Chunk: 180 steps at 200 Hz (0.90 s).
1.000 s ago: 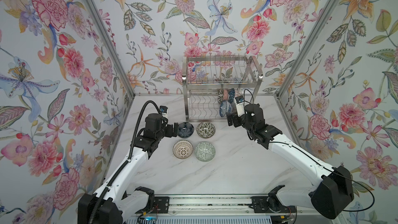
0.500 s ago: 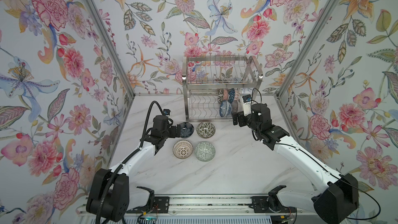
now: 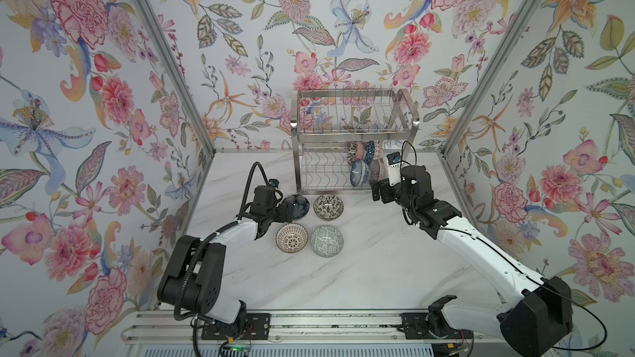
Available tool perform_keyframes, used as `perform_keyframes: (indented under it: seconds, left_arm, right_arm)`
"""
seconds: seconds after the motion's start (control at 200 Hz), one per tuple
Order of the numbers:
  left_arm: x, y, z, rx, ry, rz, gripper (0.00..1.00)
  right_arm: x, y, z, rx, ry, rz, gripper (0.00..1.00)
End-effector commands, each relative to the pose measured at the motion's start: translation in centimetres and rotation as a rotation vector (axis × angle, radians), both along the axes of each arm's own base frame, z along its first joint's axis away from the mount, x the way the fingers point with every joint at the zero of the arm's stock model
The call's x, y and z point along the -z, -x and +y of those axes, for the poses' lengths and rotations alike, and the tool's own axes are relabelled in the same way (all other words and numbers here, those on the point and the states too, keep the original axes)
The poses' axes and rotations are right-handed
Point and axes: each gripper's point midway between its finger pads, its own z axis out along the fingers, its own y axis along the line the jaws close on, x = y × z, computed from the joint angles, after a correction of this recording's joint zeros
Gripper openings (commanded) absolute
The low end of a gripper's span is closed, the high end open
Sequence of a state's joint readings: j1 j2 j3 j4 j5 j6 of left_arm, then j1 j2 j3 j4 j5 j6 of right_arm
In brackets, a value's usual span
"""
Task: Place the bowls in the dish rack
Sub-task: 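Withdraw the right gripper while the left gripper moves toward the dark geometric bowl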
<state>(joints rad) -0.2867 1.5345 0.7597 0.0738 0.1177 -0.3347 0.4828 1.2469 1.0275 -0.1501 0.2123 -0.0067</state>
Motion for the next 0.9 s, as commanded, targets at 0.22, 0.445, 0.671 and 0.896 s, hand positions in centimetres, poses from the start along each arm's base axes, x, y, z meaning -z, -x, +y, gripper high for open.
perform_keyframes:
  seconds: [0.22,0.445,0.671,0.896]
  left_arm:
    - [0.9,-2.4,-0.8,0.011,0.066,0.001,0.93]
    - [1.5,-3.3,-0.7,0.009,0.074,0.016,0.81]
    - [2.3,-3.7,-1.0,0.017,0.083,0.035,0.69]
    - [2.7,-4.0,-1.2,0.018,0.090,0.042,0.56]
  right_arm:
    - [0.5,0.4,-0.6,0.008,0.012,0.015,0.99]
    - [0.7,0.4,-0.7,0.014,0.016,0.017,0.99]
    - [1.4,0.0,-1.0,0.026,0.032,0.030,0.99]
    - [1.6,0.0,-1.1,0.028,0.034,0.034,0.99]
